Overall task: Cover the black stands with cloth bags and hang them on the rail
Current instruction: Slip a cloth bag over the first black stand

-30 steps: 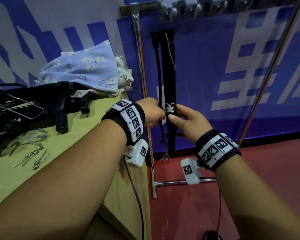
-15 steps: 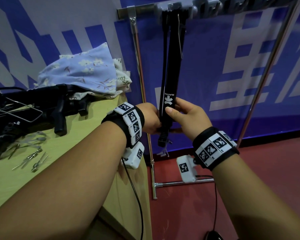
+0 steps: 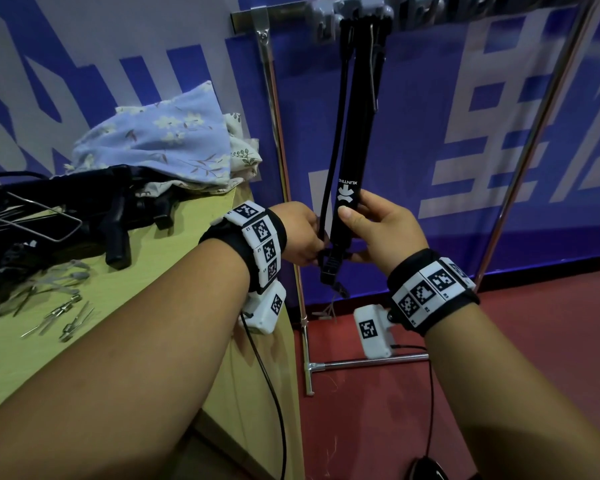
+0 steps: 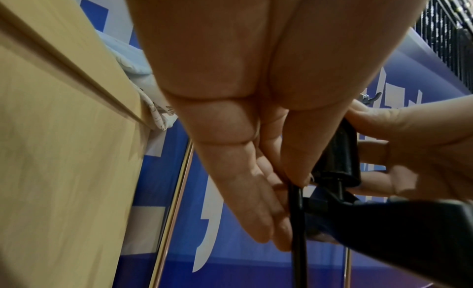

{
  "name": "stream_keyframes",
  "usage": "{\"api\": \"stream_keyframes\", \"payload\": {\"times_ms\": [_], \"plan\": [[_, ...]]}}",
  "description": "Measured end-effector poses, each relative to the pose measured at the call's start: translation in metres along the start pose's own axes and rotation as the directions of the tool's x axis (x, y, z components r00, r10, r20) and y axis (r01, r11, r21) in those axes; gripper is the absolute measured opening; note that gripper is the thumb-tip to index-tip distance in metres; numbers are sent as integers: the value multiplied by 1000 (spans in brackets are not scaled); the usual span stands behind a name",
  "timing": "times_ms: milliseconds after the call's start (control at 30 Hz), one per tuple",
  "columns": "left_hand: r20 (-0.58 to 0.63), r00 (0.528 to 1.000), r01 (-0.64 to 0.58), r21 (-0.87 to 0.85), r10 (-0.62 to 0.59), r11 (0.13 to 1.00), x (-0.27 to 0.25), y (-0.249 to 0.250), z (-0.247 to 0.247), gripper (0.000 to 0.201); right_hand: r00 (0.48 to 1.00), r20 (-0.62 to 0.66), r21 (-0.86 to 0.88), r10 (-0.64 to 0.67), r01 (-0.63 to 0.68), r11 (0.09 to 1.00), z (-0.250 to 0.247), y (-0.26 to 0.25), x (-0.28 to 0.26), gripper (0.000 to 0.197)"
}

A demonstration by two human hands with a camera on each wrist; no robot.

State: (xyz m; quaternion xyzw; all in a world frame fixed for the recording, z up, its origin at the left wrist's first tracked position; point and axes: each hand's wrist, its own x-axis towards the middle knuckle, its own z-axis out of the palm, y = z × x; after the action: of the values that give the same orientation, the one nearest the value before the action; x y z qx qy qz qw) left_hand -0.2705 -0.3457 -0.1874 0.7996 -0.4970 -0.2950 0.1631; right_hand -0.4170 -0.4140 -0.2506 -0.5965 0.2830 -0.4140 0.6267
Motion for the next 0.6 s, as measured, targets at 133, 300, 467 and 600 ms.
{"api": "stream_keyframes", "payload": {"times_ms": [133,300,467,600], "plan": [[-5,1000,1,-88,-1,996,-1,1,-1,8,1000,9,8,-12,12,1000,0,-2,-2,26],[-9,1000,5,-231,-7,973,2,-1,-2,14,1000,-19,7,-24,25,1000,-1,-3,-1,26],[-10,999,31,-334,-36,942,1,0,-3,15,999,-32,-10,-40,39,999,1,-3,-2,24],[-11,998,56,-372,-65,926,0,1,-2,14,995,-75,-62,-62,57,996,4,2,-2,19]]}}
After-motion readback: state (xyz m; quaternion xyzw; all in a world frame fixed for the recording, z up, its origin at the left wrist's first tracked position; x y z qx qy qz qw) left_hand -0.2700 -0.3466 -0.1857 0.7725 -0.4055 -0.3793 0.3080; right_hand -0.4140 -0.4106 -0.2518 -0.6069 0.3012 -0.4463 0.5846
